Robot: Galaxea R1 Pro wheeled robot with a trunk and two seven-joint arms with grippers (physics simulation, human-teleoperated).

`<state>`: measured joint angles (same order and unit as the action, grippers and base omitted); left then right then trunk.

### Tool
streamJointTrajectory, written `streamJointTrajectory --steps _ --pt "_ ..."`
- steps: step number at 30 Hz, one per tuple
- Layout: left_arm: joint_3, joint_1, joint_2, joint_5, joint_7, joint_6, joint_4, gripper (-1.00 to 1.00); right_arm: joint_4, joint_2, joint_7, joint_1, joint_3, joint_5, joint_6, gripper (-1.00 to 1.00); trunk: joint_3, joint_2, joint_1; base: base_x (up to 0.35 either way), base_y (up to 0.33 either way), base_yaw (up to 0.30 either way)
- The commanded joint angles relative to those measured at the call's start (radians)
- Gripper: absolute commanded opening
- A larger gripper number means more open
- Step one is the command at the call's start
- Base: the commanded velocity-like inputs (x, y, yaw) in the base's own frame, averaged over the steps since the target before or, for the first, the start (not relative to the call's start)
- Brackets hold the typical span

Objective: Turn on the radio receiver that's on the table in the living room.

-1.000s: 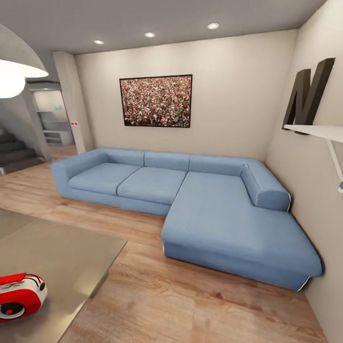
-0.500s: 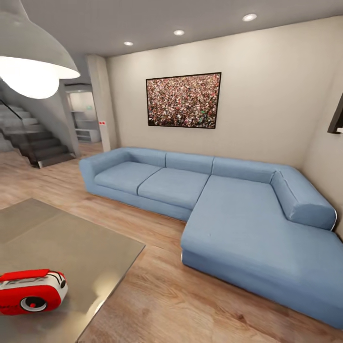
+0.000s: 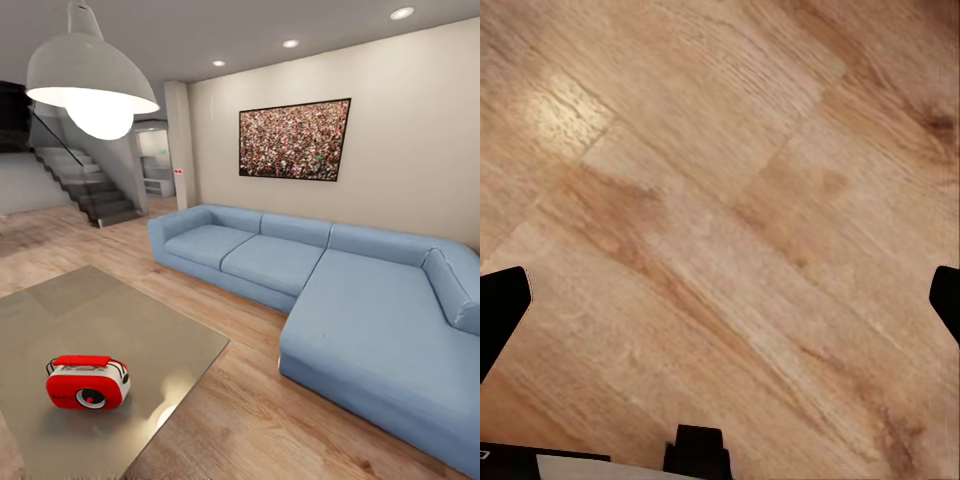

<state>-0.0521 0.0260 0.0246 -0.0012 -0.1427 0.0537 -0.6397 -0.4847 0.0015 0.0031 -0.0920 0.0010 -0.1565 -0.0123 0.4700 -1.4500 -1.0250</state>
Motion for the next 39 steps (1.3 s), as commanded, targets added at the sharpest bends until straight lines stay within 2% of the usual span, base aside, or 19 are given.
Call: streamJointTrajectory --steps 1,29,39 --pt "0.000 0.000 0.000 0.000 0.000 0.000 0.000 1.00 0.000 0.000 0.000 0.000 0.000 0.000 0.000 1.00 0.000 0.000 0.000 0.000 0.000 0.300" --pt "0.000 0.000 -0.001 0.000 -0.002 0.000 0.000 1.00 0.000 0.000 0.000 0.000 0.000 0.000 0.000 1.00 0.000 0.000 0.000 0.001 0.000 0.300" --pt "0.000 0.000 -0.002 0.000 -0.019 -0.001 0.000 1.00 0.000 0.000 0.000 0.000 0.000 0.000 0.000 1.00 0.000 0.000 0.000 0.201 -0.139 0.300"
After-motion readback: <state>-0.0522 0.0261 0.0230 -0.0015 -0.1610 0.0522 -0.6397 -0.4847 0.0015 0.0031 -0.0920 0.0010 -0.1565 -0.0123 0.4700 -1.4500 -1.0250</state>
